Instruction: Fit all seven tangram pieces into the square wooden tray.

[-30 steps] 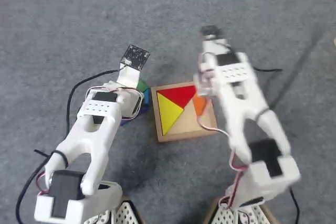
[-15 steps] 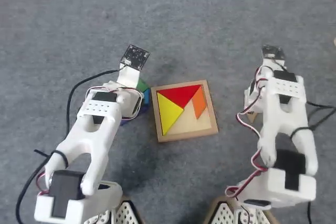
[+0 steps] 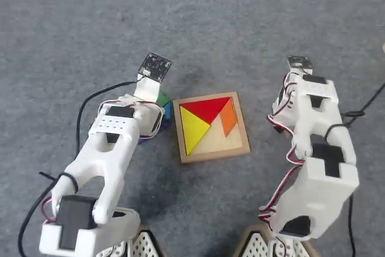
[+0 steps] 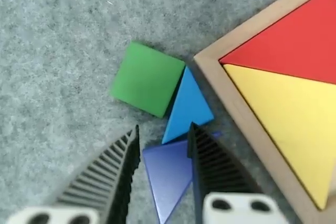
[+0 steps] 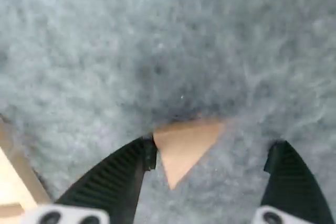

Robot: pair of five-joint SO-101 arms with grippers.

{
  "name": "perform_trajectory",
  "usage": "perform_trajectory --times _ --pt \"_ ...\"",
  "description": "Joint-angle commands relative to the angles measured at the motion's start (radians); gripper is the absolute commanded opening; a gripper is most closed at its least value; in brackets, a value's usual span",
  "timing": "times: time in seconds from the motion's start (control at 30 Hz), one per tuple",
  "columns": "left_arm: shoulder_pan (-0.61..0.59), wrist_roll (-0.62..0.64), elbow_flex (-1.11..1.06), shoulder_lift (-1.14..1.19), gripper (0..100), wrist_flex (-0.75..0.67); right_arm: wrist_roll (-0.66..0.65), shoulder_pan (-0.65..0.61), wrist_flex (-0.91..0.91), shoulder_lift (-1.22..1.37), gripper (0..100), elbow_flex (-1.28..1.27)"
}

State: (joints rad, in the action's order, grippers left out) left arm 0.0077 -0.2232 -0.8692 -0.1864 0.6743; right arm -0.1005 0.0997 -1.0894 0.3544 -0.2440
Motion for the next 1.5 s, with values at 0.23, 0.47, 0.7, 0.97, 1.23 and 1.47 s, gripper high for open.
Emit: perform_trajectory --times 0.23,0.47,0.7,0.97,1.23,1.47 --pt "0.000 0.002 0.008 -0.044 14 -0.021 0.124 0.016 -0.008 0.007 33.5 0.118" --pt "0.000 0.002 0.008 -0.044 14 -0.021 0.336 -0.005 -0.042 0.004 33.5 0.149" --pt "0.000 0.002 0.010 -0.046 14 -0.020 0.488 -0.065 -0.038 -0.030 23.7 0.210" --pt "0.000 0.002 0.008 -0.046 14 -0.018 0.838 -0.064 -0.021 0.053 16.7 0.218" --pt "0.000 0.002 0.008 -0.046 14 -0.018 0.827 -0.068 -0.104 0.067 19.8 0.216" --pt "0.000 0.002 0.008 -0.046 14 -0.020 0.756 -0.116 -0.185 0.073 19.8 0.264"
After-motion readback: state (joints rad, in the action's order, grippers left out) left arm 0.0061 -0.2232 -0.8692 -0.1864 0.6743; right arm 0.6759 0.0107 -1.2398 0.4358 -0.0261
